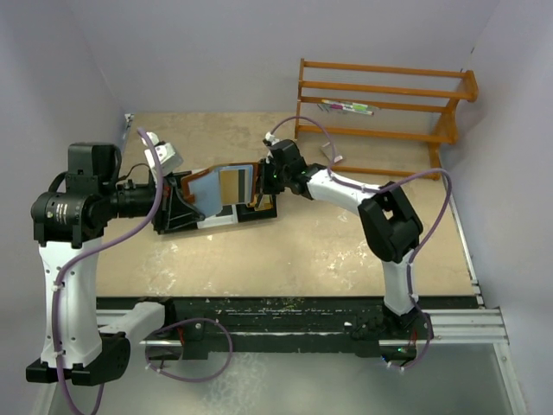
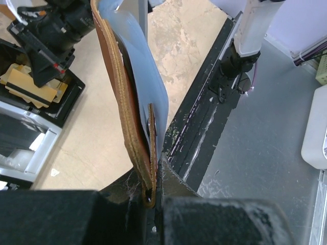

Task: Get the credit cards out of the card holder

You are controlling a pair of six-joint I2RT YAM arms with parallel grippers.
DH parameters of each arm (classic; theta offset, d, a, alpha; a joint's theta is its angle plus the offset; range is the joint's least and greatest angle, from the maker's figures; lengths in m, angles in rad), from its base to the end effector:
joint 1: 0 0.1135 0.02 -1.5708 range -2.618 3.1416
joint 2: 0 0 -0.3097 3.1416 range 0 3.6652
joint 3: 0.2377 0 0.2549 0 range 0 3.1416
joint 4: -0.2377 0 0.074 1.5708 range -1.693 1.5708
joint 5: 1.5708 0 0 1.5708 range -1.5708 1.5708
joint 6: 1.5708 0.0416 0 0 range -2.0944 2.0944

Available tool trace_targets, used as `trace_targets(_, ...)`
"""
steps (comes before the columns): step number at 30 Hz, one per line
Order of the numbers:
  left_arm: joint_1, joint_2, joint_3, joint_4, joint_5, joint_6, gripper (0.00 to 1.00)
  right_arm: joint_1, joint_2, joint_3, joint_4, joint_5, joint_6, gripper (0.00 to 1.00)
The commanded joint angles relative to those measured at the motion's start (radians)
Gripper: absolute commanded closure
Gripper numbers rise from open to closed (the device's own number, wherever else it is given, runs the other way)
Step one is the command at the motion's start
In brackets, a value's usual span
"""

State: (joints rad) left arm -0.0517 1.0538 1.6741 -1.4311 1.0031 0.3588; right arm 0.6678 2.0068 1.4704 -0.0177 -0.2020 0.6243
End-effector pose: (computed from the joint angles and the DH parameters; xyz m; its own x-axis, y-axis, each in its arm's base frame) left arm 0.0981 -0.0402 0.5057 -0.4643 0.2131 -0.8597 0.8234 0.4615 -0.3303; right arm 0.3811 0.3112 0.2588 -0.7681 0.1235 -0.6283 -0.3594 0.7289 0.5827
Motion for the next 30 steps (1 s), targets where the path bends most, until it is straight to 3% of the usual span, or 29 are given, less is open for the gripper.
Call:
trace_targets(1, 0.006, 0.001, 0.056, -0.006, 0.075, 0.014, 1.00, 0.007, 0.011, 0.053, 0.008, 0.096, -0.026, 1.00)
trace_targets(8, 0.006, 0.015, 0.090, -0.024, 0.093, 0.013, 1.00, 0.011, 0.048, 0.086, -0.036, 0.150, -0.048, 0.97)
trace_targets(11, 0.006, 0.015, 0.097, -0.025, 0.101, 0.014, 1.00, 0.020, 0.023, 0.087, -0.058, 0.193, -0.062, 0.79)
trace_targets(16, 0.006, 0.024, 0.110, -0.028, 0.107, 0.009, 1.00, 0.023, -0.082, 0.044, -0.059, 0.235, -0.067, 0.58)
trace_targets(21, 0.006, 0.032, 0.120, 0.006, 0.120, -0.024, 1.00, 0.024, -0.361, -0.035, -0.001, 0.156, -0.050, 0.42)
trace_targets(25, 0.006, 0.031, 0.119, 0.068, 0.154, -0.091, 1.00, 0.024, -0.603, -0.197, 0.184, -0.011, -0.007, 0.28)
trace_targets(30, 0.006, 0.027, 0.096, 0.199, 0.229, -0.212, 1.00, 0.026, -0.887, -0.548, 0.670, -0.187, 0.136, 0.08)
